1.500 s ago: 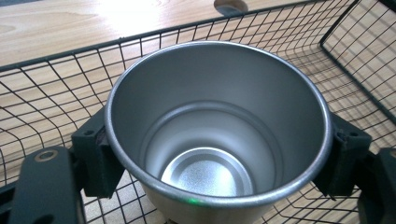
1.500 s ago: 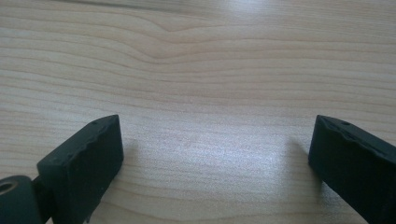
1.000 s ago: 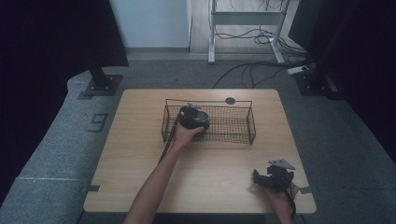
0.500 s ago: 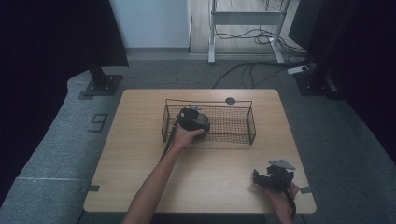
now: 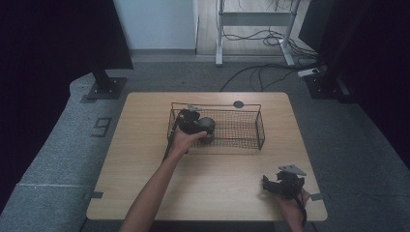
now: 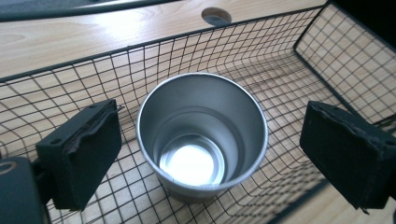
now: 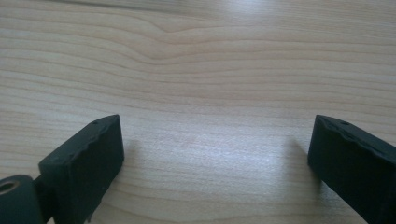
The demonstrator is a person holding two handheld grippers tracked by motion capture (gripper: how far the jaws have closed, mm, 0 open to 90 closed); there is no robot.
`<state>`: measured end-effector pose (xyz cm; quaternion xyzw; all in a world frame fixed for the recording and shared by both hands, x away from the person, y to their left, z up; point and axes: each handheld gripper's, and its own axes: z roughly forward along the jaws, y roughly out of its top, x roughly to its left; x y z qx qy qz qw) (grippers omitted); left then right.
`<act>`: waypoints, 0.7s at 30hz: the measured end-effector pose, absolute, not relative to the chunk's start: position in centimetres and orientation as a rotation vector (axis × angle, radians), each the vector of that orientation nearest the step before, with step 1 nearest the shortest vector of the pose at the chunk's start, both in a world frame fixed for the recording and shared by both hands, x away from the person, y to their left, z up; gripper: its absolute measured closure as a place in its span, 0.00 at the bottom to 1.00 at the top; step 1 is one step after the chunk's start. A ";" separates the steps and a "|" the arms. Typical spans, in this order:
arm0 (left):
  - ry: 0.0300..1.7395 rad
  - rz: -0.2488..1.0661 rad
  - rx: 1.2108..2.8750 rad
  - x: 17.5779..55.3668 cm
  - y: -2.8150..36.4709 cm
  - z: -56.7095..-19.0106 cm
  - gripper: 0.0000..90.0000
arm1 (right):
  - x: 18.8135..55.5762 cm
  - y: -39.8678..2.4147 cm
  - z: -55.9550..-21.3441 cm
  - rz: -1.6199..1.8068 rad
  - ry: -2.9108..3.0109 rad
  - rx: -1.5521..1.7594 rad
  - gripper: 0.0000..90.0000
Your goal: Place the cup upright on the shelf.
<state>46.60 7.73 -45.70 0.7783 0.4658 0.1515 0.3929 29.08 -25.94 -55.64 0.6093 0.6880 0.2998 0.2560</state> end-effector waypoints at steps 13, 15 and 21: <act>1.093 0.372 1.916 42.6 10.3 -44.5 0.08 | 29.1 -26.1 -55.6 0.812 1.864 1.656 0.05; 1.082 0.379 1.913 41.9 10.7 -44.4 0.08 | 29.1 -26.1 -55.6 0.810 1.865 1.656 0.05; 1.054 0.390 1.929 40.0 11.9 -44.7 0.09 | 29.1 -26.0 -55.6 0.811 1.862 1.658 0.05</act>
